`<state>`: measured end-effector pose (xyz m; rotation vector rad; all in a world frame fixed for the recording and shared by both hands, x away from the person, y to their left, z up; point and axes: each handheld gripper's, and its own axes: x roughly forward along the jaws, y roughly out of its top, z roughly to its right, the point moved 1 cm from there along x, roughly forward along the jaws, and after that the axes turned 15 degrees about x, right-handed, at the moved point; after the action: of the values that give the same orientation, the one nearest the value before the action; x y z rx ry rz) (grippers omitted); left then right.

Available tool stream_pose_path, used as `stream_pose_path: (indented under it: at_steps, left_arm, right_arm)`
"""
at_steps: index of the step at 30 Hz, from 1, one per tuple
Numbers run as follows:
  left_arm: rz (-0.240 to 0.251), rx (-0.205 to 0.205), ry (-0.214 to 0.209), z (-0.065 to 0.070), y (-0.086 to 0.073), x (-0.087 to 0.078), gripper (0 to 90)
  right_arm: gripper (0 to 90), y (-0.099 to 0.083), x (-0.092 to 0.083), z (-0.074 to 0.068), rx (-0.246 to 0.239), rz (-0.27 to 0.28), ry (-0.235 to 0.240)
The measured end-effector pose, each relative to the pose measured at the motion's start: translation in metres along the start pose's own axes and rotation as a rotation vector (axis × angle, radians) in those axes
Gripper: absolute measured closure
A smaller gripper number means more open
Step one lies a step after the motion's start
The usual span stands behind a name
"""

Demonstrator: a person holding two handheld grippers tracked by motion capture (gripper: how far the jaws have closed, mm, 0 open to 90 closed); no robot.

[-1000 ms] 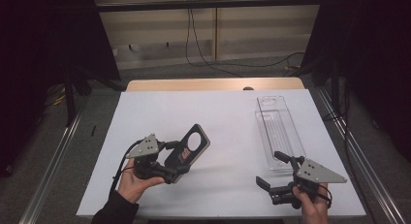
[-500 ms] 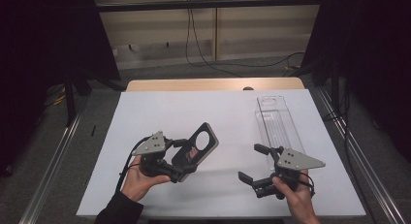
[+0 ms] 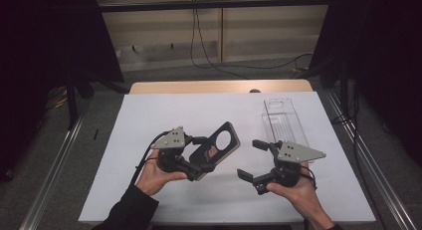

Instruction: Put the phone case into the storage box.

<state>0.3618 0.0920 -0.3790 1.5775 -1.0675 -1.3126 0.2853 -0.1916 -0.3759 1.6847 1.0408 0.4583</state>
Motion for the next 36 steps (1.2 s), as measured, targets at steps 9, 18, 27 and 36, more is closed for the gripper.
stream_pose_path:
  at_steps: [9, 18, 27, 36]
  left_arm:
    - [-0.008, 0.025, -0.038, 0.006, 0.0, -0.001, 12.2]
    - [0.015, 0.019, -0.094, 0.011, 0.001, -0.001, 12.3]
    - [0.013, 0.022, -0.136, 0.014, 0.001, 0.0, 12.2]
    - [0.0, 0.02, -0.159, 0.017, 0.0, 0.003, 12.3]
  right_arm:
    - [0.0, 0.005, 0.011, 0.0, -0.031, -0.034, 0.035]
    - [0.0, 0.011, 0.007, 0.001, -0.05, -0.083, 0.114]
    - [0.0, 0.021, 0.01, 0.006, -0.05, -0.145, 0.208]
    - [0.0, 0.02, 0.019, 0.009, -0.059, -0.157, 0.229]
